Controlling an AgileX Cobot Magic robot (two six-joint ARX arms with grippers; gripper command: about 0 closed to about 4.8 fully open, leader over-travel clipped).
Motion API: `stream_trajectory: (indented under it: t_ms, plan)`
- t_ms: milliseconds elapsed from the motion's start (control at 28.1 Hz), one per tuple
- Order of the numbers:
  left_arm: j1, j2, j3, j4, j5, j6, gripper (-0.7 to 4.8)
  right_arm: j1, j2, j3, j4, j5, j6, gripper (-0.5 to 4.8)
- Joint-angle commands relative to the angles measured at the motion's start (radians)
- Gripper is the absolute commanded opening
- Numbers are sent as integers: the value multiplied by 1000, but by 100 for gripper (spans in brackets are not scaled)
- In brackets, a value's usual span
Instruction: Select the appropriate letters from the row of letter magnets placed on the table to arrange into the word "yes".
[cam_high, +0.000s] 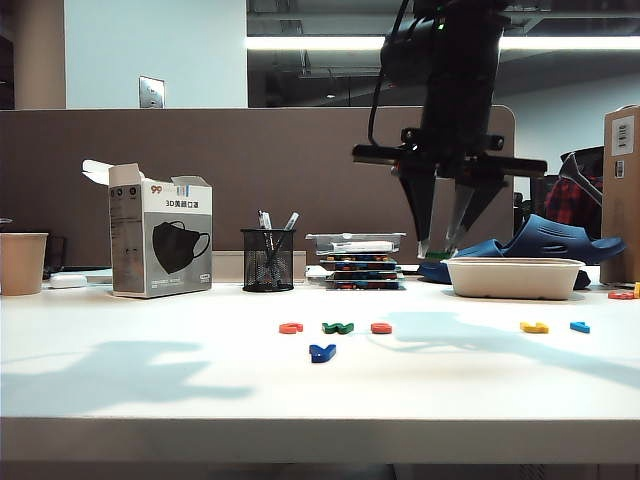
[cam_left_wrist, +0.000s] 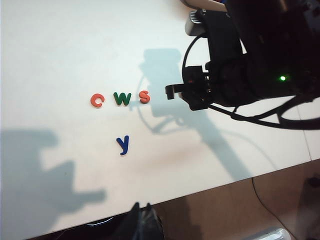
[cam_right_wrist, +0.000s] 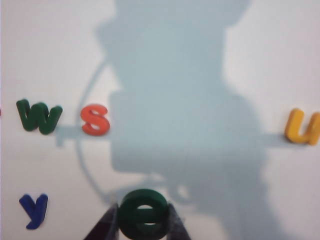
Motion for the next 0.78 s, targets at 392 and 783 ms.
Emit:
stream_trajectory:
  t_ms: [392,783]
  plan:
    - [1,-2,4,6,0,-3,-5,89,-92,2,-60,18,90,104]
    - [1,-3,4,6,0,-3,-5,183,-91,-88,14,43,169,104]
